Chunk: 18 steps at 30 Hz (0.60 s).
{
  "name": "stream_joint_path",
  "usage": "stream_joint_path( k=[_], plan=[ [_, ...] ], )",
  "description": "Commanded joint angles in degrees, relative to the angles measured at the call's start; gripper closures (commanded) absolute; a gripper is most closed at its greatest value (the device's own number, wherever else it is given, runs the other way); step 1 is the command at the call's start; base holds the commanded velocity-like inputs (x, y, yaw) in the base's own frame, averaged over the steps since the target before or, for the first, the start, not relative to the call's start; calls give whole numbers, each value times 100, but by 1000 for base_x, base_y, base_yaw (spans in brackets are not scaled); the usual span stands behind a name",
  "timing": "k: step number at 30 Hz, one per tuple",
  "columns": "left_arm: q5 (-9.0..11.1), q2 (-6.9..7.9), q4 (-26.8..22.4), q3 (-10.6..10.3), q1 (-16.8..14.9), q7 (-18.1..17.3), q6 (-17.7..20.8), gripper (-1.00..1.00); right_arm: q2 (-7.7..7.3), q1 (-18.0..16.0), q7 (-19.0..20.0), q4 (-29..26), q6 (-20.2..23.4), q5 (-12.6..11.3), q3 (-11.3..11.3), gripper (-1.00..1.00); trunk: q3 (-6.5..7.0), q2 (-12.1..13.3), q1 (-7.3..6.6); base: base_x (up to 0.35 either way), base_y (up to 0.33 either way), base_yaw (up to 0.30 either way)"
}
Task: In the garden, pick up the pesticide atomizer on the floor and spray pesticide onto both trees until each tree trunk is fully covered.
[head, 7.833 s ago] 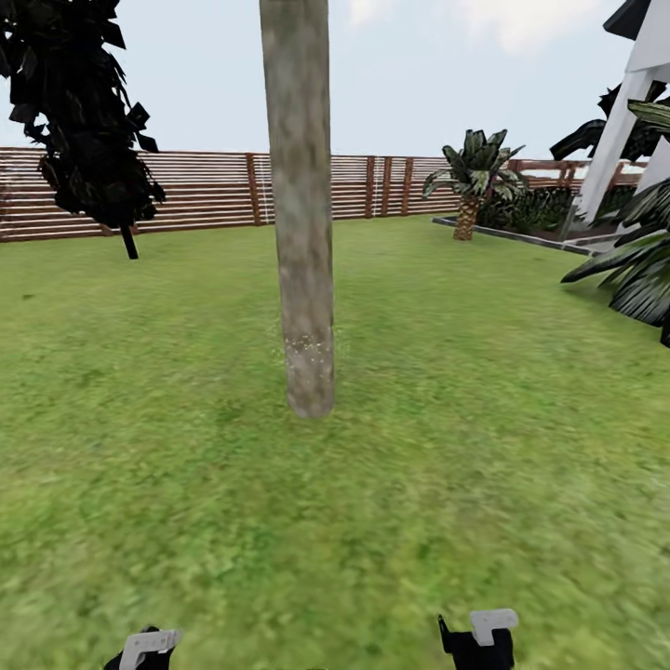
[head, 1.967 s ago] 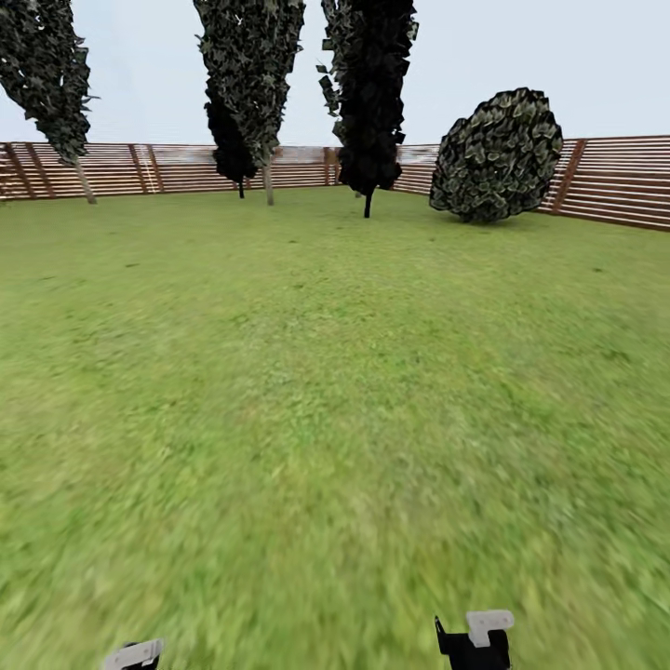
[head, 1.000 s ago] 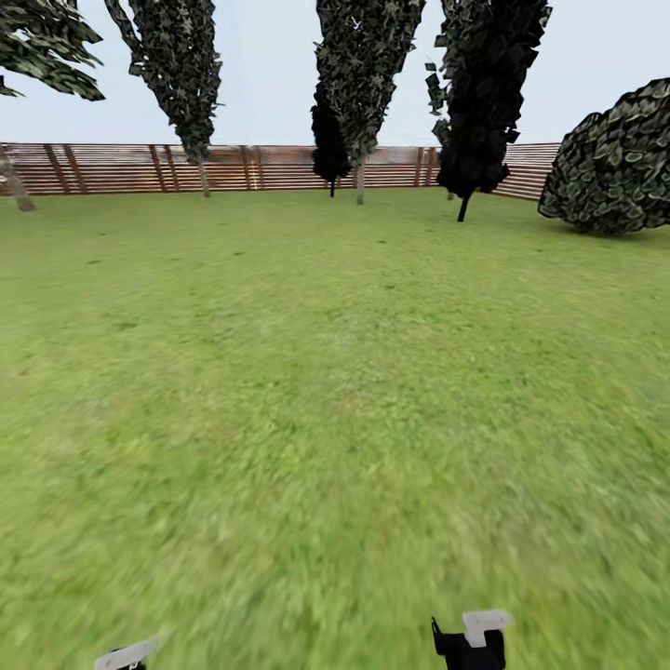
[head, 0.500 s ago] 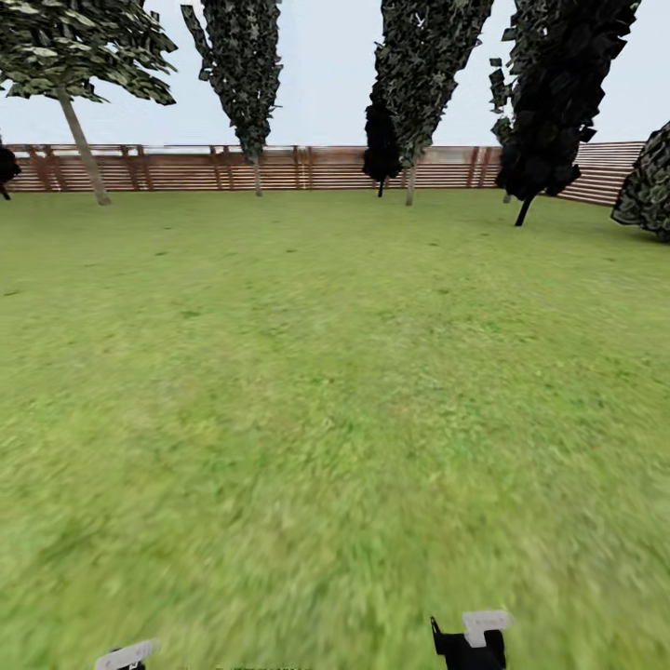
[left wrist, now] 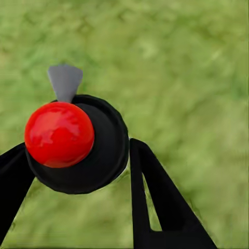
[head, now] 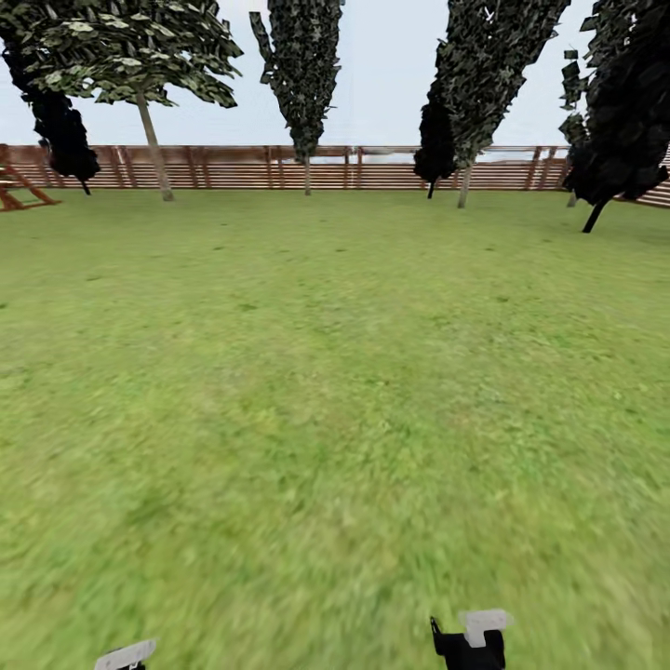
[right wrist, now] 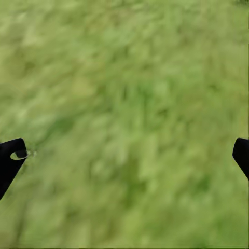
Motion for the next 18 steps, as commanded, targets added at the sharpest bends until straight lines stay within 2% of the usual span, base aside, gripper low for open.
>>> stream_joint_path(
  k=[1, 18],
  plan=[
    [-10, -1, 6, 30, -4, -1, -12, 100, -1, -2, -31, 0, -13, -25, 52, -100, -5, -2, -1, 0, 306, 279],
    [-10, -1, 6, 30, -4, -1, -9, 100, -1, -2, -31, 0, -13, -25, 53, -100, -5, -2, -1, 0, 306, 279]
  ],
)
